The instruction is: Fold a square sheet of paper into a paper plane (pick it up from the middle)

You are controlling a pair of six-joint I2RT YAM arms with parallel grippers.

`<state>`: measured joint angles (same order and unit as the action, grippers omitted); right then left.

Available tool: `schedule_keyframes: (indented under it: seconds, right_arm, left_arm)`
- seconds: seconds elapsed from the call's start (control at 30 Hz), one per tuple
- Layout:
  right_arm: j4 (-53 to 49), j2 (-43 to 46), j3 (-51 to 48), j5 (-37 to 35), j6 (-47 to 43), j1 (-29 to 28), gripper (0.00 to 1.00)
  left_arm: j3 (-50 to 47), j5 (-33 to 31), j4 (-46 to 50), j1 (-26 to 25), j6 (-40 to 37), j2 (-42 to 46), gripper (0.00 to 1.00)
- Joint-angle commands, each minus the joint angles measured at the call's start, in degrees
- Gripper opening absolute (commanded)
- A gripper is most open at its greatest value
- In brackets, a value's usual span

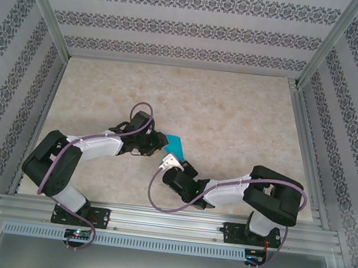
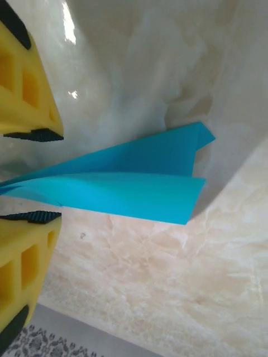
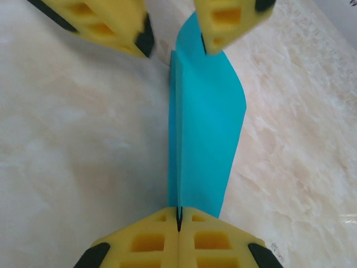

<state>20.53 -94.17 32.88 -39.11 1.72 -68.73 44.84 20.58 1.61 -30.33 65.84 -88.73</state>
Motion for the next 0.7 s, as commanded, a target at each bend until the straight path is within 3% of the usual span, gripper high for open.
schedule_keyframes:
  seconds: [0.0,0.1,0.23,0.43,0.67]
  right_arm:
    - [4.31,1.9,-1.75,3.41,1.01,0.93,0.0]
    - [4.46,1.73,-1.6,3.85,0.54,1.13,0.0]
    - [4.78,0.83,-1.34,3.83,0.65,1.07,0.0]
    - [4.78,0.37,-1.67,3.2,1.2,1.13,0.0]
    - [4.35,0.37,-2.29,2.06,2.29,1.15,0.03]
  left_arm:
    - [1.68,-6.03,7.26,-0.53,-1.69,4.04,0.59]
    - [1.37,-6.35,7.47,-0.3,-1.16,3.91,0.7]
    - [3.21,-2.23,5.23,-0.17,-0.81,0.19,0.7]
    - [5.16,0.95,2.07,-0.19,0.12,-3.91,0.62]
    - [8.27,1.2,5.65,-0.17,-1.51,-7.39,0.37]
